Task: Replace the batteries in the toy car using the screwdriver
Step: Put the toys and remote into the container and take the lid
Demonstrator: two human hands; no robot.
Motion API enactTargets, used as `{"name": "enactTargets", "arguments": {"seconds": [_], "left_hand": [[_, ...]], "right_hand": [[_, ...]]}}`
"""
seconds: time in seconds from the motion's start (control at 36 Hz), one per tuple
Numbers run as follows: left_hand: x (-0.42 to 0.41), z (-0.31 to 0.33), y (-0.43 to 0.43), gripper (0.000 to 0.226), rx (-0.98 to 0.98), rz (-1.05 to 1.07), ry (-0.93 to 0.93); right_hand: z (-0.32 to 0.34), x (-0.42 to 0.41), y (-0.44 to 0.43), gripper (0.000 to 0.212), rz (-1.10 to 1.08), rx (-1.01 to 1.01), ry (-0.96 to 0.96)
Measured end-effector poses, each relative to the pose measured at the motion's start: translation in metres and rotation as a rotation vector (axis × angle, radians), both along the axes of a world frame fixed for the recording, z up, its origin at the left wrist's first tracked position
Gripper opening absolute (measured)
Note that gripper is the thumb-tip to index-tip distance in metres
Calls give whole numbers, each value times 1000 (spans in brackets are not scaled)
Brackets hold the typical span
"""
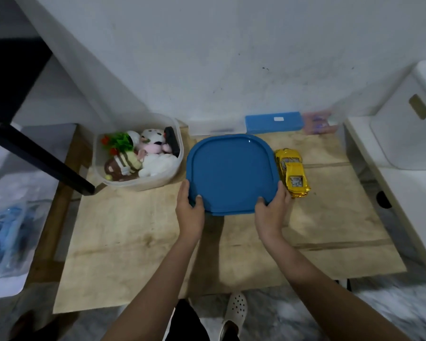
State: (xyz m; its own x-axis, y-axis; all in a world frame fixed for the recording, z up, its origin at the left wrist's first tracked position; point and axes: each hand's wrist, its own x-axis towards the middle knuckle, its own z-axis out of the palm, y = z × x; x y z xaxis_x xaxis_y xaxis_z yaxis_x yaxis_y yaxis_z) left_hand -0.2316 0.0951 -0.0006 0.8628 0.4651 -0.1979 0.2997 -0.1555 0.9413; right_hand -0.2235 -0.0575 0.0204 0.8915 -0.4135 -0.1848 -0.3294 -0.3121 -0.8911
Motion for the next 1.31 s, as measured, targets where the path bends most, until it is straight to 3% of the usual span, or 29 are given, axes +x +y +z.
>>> {"name": "enactTargets", "arguments": {"seconds": [0.22,0.42,0.64,0.94,1.31], "left_hand": [[28,47,19,54,51,-35,-162],[45,77,79,53,111,43,-205],[31,64,167,53,169,114,-55],[24,28,207,53,319,79,55],[36,22,211,55,188,-23,58]], "right_hand": [[39,27,14,61,-13,49,-132],[71,57,67,59,171,26,-190],[50,69,149,58,335,65,-99],[14,68,195,59,423,-168,-59],[20,96,185,23,446,-352,-85]]}}
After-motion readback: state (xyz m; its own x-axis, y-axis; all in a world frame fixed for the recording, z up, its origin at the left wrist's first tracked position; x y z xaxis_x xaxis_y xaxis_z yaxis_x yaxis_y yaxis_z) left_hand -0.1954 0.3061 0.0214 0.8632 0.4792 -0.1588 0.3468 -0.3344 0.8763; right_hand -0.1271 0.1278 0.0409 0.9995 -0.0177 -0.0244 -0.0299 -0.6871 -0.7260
